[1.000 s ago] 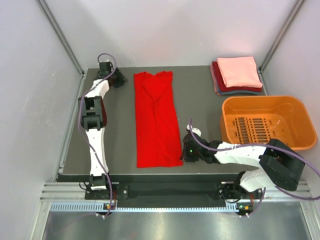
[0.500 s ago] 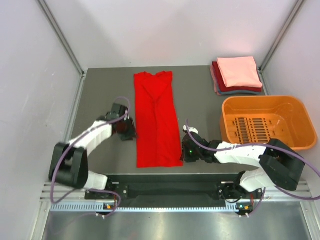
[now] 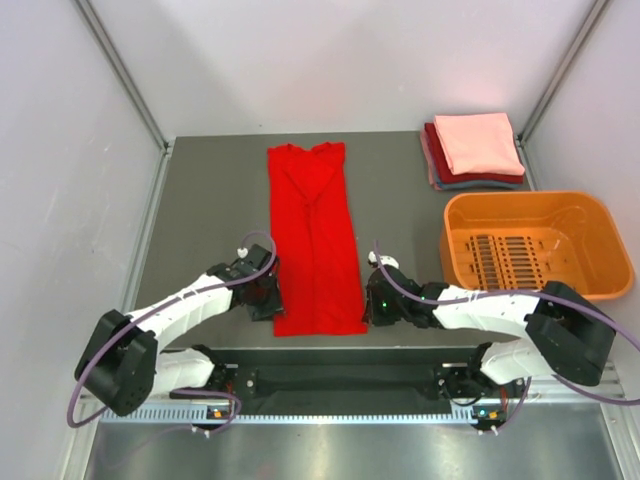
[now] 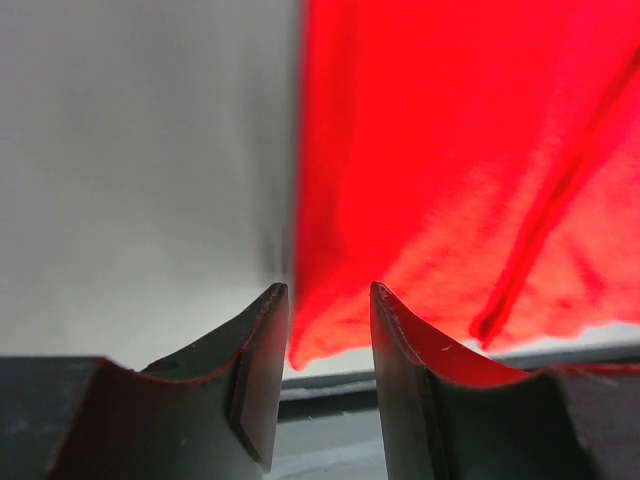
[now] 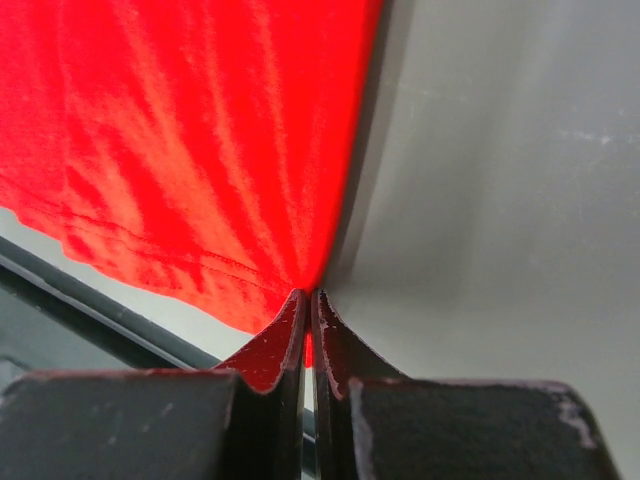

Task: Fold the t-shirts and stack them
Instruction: Fold the tshirt

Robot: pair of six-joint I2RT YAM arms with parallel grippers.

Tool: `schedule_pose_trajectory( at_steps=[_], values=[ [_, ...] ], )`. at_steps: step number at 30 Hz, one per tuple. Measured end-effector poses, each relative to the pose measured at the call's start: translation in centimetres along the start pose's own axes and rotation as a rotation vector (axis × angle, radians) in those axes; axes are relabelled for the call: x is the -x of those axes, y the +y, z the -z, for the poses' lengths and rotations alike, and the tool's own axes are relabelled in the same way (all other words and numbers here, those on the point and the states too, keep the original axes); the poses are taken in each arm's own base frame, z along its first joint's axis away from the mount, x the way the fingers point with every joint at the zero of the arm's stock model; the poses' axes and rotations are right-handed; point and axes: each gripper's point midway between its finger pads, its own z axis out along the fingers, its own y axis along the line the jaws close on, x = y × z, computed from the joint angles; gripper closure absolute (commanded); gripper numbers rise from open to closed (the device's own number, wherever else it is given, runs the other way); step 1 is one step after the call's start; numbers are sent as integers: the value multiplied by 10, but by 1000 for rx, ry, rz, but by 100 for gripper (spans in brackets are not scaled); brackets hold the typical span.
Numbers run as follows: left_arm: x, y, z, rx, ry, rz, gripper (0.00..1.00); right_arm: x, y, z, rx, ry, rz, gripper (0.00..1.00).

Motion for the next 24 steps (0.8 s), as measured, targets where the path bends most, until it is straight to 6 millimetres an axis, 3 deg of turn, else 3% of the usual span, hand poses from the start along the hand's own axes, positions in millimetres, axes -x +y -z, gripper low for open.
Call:
schedule_pose_trajectory(
  at_steps=[4,11,14,15,17,19,21,22,24],
  values=[
    [-6,8,-5,61,-12,19,59,-2,-2,0,-5,5,-6,100],
    [-15,11,-7,46,-29,82,72,0,0,3,5,-5,-7,100],
    [-17,12,-6,34,-37,103,80,-2,-2,5,4,-5,-9,100],
    [-18,13,-6,38,-34,104,91,-3,-3,5,5,-5,-9,100],
    [-20,15,-6,49,-31,104,100,-3,-4,7,6,-9,-12,100],
    [-22,16,-4,56,-26,95,100,-4,-4,8,5,-11,-15,100],
    [-23,16,-4,59,-23,91,94,-5,-6,8,2,-9,-16,100],
    [-23,15,-4,56,-19,90,79,-5,-6,7,1,-8,-16,100],
    [-25,14,-4,51,-14,88,73,-7,-7,7,0,-6,-22,100]
  ],
)
